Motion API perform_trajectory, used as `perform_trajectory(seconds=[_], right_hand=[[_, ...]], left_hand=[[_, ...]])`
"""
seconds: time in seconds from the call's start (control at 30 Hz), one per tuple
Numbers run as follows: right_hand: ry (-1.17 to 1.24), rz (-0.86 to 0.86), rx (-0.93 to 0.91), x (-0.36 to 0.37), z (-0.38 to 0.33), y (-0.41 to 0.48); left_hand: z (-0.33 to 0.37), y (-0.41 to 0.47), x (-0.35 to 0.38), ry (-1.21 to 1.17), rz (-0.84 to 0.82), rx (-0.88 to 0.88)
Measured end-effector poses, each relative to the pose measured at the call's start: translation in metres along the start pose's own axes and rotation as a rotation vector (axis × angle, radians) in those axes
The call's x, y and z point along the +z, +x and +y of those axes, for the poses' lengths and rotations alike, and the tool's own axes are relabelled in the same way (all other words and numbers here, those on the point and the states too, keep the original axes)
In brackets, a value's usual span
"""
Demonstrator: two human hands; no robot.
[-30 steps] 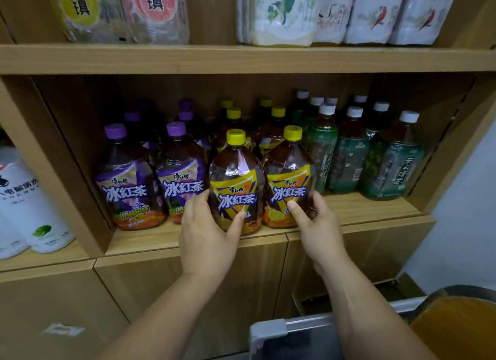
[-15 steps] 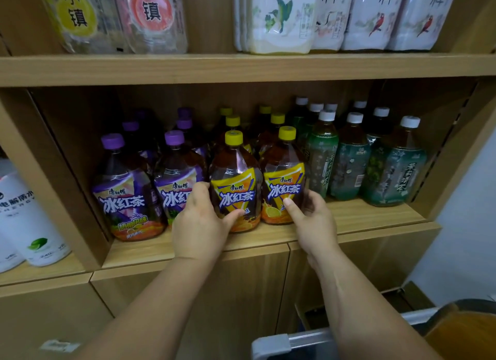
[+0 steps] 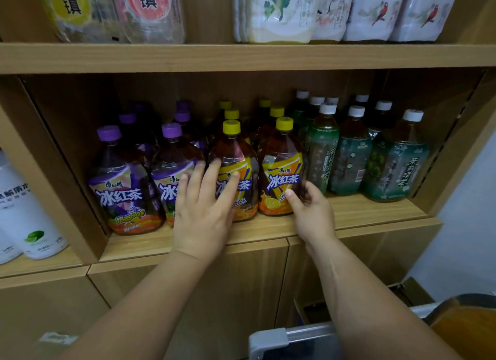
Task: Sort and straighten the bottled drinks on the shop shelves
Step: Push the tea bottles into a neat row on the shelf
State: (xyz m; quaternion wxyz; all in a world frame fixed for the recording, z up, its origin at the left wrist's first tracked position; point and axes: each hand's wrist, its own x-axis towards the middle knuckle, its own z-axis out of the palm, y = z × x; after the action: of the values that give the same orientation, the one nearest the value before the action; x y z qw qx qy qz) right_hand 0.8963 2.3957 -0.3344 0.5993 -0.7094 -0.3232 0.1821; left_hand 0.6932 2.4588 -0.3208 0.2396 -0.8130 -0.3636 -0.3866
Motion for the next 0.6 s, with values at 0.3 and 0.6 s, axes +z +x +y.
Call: perform_trajectory(seconds=[0.3,0.6], right_hand=[[-0.08,-0.027,-0.022,0.0,0.001,-0.002],[-0.025,0.153,0.138,-0.01,-0.045,-0.032]], left_hand=[[-0.002,0.008,0.001,-0.04,-0.089,0.023],[-0.01,0.017,-0.047,-0.173,-0.324,0.002]])
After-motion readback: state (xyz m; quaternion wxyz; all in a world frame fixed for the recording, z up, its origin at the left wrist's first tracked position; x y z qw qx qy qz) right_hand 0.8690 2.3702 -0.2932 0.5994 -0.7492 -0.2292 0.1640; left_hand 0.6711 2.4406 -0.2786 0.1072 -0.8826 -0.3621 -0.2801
